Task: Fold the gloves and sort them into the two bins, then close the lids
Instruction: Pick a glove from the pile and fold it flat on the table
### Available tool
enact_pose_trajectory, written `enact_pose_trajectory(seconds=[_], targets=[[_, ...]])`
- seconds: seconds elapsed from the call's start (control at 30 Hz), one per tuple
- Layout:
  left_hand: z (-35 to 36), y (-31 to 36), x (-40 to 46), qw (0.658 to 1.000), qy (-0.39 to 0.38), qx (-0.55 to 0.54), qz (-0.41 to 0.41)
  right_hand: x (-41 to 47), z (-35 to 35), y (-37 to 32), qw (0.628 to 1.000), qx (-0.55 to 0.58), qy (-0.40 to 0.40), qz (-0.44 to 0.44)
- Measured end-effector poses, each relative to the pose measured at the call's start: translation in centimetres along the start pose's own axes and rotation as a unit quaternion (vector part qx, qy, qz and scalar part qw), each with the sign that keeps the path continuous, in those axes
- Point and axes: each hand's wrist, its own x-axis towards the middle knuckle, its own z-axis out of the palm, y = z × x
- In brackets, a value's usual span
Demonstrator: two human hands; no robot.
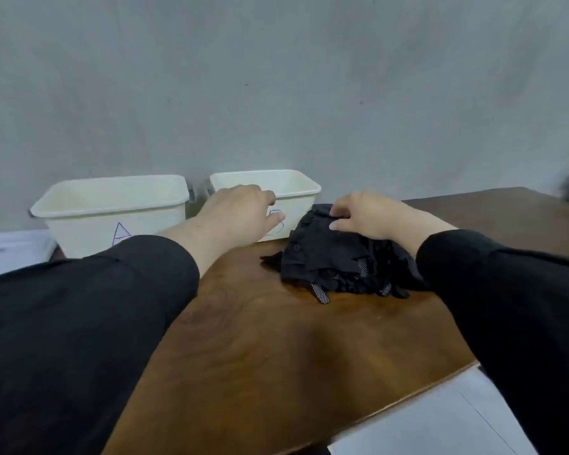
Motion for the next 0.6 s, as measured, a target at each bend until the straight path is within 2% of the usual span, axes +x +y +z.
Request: enact_pose_trajectory(seconds=[0.13, 0.2, 0.27, 0.43, 0.6], targets=[[2.6, 1.2, -1.5, 1.000, -0.028, -0.001, -0.011, 0.1, 4.3, -0.6, 0.993, -0.098, -0.032, -0.064], [3.7, 1.4, -2.1, 0.999, -0.043, -0.007, -0.020, 0.6, 6.8, -1.3, 0.983, -0.154, -0.019, -0.099], [4.4, 1.3, -2.6, 0.999, -0.042, -0.018, -0.028, 1.0, 8.8, -1.6, 0.975, -0.201, 0.009, -0.097], [6.1, 0.3, -3.2, 0.991, -0.060, -0.093, -0.070, 2.5, 11.4, -1.6, 0.968, -0.215, 0.105, -0.078], [7.4, -1.4, -3.1, 0.983, -0.056, -0.146, -0.097, 2.8, 12.3, -1.7, 0.971, -0.209, 0.083, -0.078]])
